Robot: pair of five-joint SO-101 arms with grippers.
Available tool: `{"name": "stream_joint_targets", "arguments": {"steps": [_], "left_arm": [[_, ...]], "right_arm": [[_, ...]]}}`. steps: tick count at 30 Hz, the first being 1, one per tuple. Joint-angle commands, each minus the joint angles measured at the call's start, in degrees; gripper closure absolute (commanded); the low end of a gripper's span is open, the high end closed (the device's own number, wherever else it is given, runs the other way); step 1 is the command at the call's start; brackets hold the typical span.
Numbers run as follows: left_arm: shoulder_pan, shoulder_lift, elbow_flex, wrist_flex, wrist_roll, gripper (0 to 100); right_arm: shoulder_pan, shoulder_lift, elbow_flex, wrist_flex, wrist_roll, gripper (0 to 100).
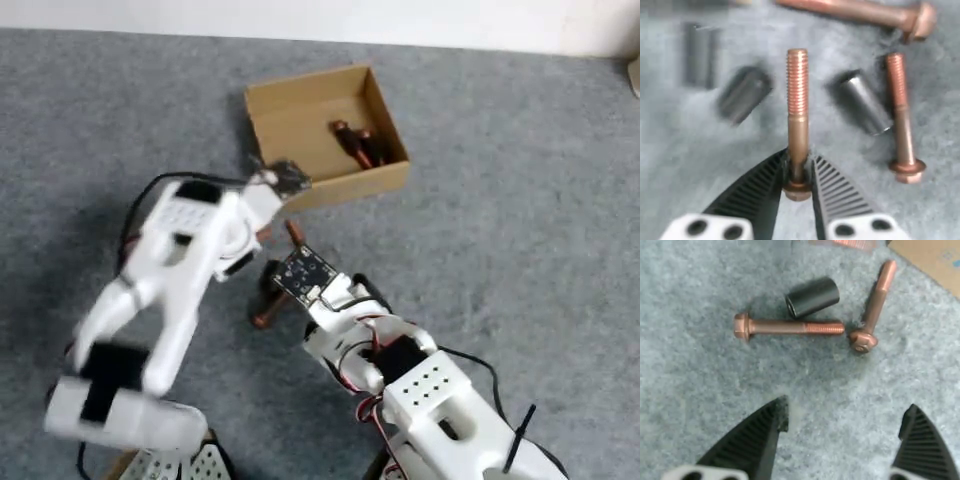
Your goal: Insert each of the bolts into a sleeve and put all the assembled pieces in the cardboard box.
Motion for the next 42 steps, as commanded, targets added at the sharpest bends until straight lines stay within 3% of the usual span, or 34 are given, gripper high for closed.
{"name": "stream_joint_targets", "arguments": {"steps": [1, 4, 6, 11, 15, 17, 19, 21, 26, 31, 37, 39, 42], "left_arm": [[-3.82, -16.4, 6.64, -6.07, 3.34, 99], [-4.09, -23.25, 11.38, -6.86, 2.64, 99], [-2.51, -25.8, 14.55, -6.77, -3.34, 99], [-1.45, -30.55, 21.23, 1.67, -30.95, 99], [-4.26, -33.36, 23.69, 17.85, -62.95, 99], [-6.73, -35.21, 22.29, 24.0, -75.69, 99], [-8.4, -36.44, 20.88, 27.16, -82.02, 99], [-8.66, -37.23, 20.35, 27.87, -83.16, 99], [-8.66, -38.2, 20.09, 27.78, -77.54, 98], [-8.92, -38.11, 20.18, 22.95, -58.99, 83], [-8.57, -38.29, 20.18, 5.45, -19.69, 73], [-8.48, -38.29, 20.09, -1.23, 0.62, 74], [-10.15, -38.29, 20.35, -3.6, 32.79, 76]], "right_arm": [[-0.22, -1.01, -0.48, 0.22, -0.7, 67.4], [-0.22, -1.01, -0.4, 0.22, -0.7, 67.4], [-0.13, -1.01, -0.4, 0.22, -0.7, 67.4], [-0.13, -1.01, -0.22, 0.13, -0.7, 67.4], [-0.13, -1.01, -0.22, 0.13, -0.7, 67.4], [-0.13, -1.01, -0.22, 0.13, -0.7, 67.4], [-0.13, -1.01, -0.31, 0.13, -0.7, 67.4], [-0.13, -1.01, -0.31, 0.13, -0.7, 67.4], [-0.13, -1.01, -0.31, 0.13, -0.7, 67.4], [-0.13, -1.01, -0.31, 0.13, -0.7, 67.4], [-0.13, -1.01, -0.22, 0.13, 1.58, 67.4], [-0.13, -1.01, -0.22, 0.13, 1.67, 67.4], [-0.13, -1.01, -0.22, 0.13, 1.67, 67.4]]}}
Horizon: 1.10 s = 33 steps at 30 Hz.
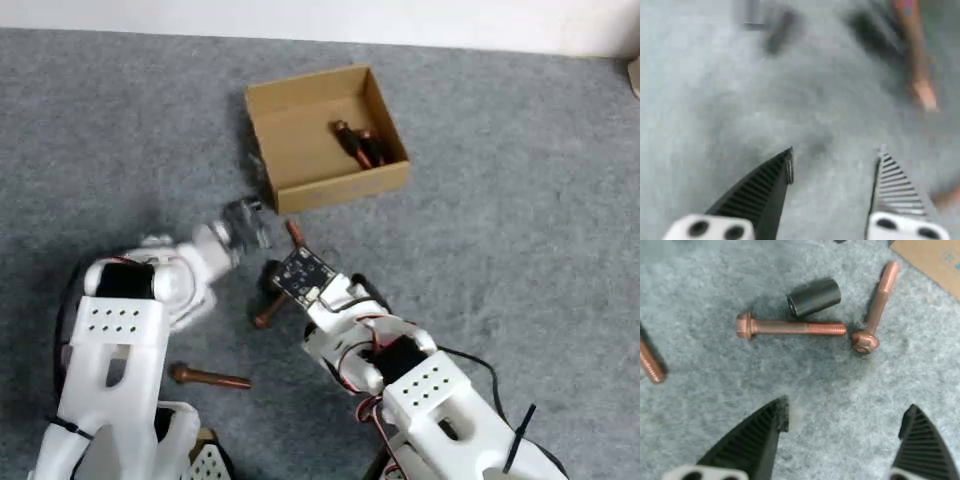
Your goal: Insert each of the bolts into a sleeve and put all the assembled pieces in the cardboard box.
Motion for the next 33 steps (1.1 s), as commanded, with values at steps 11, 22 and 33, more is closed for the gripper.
{"name": "stream_joint_targets", "arguments": {"steps": [11, 22, 33], "left_arm": [[-0.04, -1.19, 2.15, 17.76, 70.95, 96], [9.19, -0.84, 5.49, 25.67, 74.99, 98], [9.8, -0.75, 6.37, 23.03, 80.44, 98]], "right_arm": [[0.04, -0.92, -0.22, 0.13, 1.49, 67.4], [0.04, -0.92, -0.22, 0.13, 1.58, 67.4], [0.04, -0.92, -0.22, 0.13, 1.67, 67.4]]}}
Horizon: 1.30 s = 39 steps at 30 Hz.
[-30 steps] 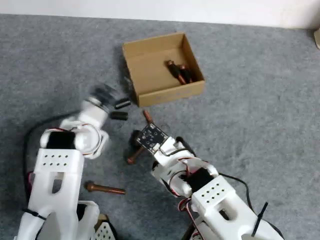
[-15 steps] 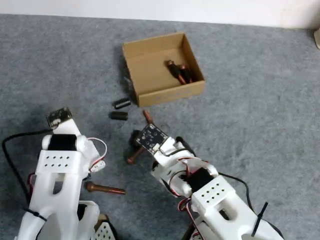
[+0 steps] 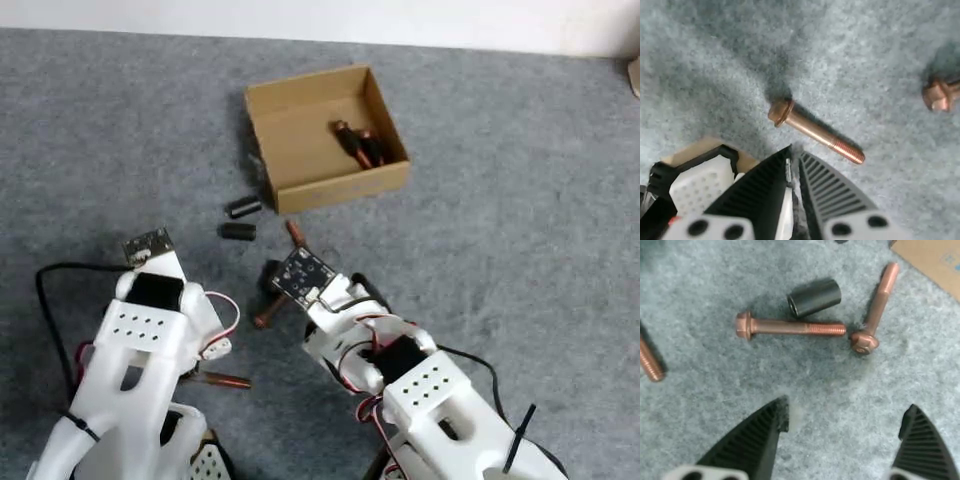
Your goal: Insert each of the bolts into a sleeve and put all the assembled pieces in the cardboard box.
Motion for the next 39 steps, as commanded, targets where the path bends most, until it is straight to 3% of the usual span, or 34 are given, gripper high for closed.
{"name": "stream_joint_targets", "arguments": {"steps": [1, 13, 18, 24, 27, 32, 39], "left_arm": [[1.36, -0.57, 1.01, 0.35, 0.53, 98], [16.75, -0.66, 9.71, -11.08, 1.14, 98], [17.01, -1.01, 8.92, -11.08, 7.65, 94], [17.19, -0.66, 8.92, -10.73, 7.74, 62], [17.19, -0.66, 10.42, -11.08, 7.82, 53], [15.6, -0.66, 10.95, -11.96, 10.29, 54], [10.24, -0.66, 17.01, -22.68, 12.66, 54]], "right_arm": [[0.04, -0.92, -0.22, 0.13, 0.97, 67.4], [0.04, -0.92, -0.31, 0.13, 0.97, 67.4], [0.04, -0.92, -0.31, 0.13, 0.97, 67.4], [0.04, -0.92, -0.31, 0.13, 0.97, 67.4], [0.04, -0.92, -0.31, 0.13, 0.97, 67.4], [0.04, -0.92, -0.31, 0.13, 0.97, 67.4], [0.04, -0.92, -0.31, 0.13, 0.97, 67.4]]}}
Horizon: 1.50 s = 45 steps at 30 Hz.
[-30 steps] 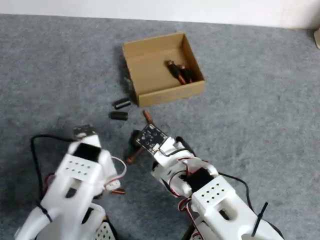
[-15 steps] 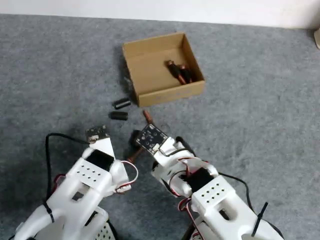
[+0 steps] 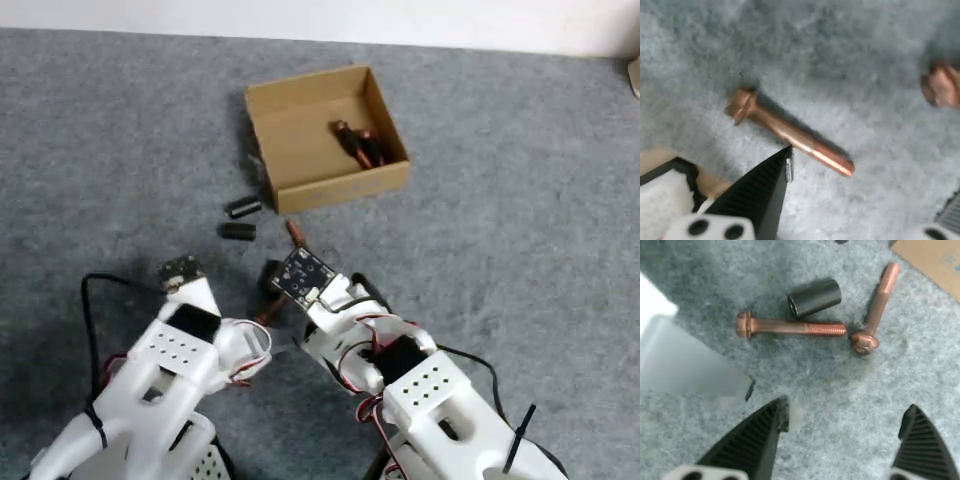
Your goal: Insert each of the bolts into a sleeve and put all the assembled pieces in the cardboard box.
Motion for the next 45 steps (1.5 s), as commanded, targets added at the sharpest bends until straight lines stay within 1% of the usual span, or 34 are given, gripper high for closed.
{"name": "stream_joint_targets", "arguments": {"steps": [1, 5, 8, 10, 14, 18, 20, 26, 31, 32, 37, 40, 45], "left_arm": [[-1.89, -0.66, 4.0, -6.68, 0.53, 54], [-1.89, -0.92, 9.01, -13.1, 0.97, 54], [-1.89, -0.92, 9.71, -16.0, 4.84, 54], [-1.89, -0.92, 9.71, -16.79, 6.33, 54], [-2.33, -1.01, 9.1, -16.62, 6.59, 54], [-5.76, -1.01, 8.84, -16.53, 6.59, 55], [-6.64, -1.01, 8.84, -16.35, 6.59, 60], [-7.34, -1.01, 4.7, -9.32, 6.59, 86], [-7.34, -1.01, 3.12, -8.35, 6.59, 98], [-7.34, -1.01, 3.12, -8.35, 6.59, 100], [-7.34, -1.01, 3.03, -8.26, 6.59, 99], [-7.43, -1.01, 0.92, -8.26, 6.59, 99], [-13.58, -1.01, -4.53, -8.26, 6.59, 99]], "right_arm": [[0.04, -0.92, -0.31, 0.13, 0.79, 67.4], [0.04, -0.92, -0.31, 0.13, 0.79, 67.4], [0.04, -0.92, -0.31, 0.13, 0.79, 67.4], [0.04, -0.92, -0.31, 0.13, 0.79, 67.4], [0.04, -0.92, -0.31, 0.13, 0.79, 67.4], [0.04, -0.92, -0.31, 0.22, 0.79, 67.4], [0.04, -0.92, -0.31, 0.22, 0.79, 67.4], [0.04, -0.92, -0.31, 0.22, 0.79, 67.4], [0.04, -0.92, -0.31, 0.22, 0.79, 67.4], [0.04, -0.92, -0.31, 0.22, 0.79, 67.4], [0.04, -0.92, -0.31, 0.22, 0.79, 67.4], [0.04, -0.92, -0.31, 0.22, 0.79, 67.4], [0.04, -0.92, -0.31, 0.22, 0.79, 67.4]]}}
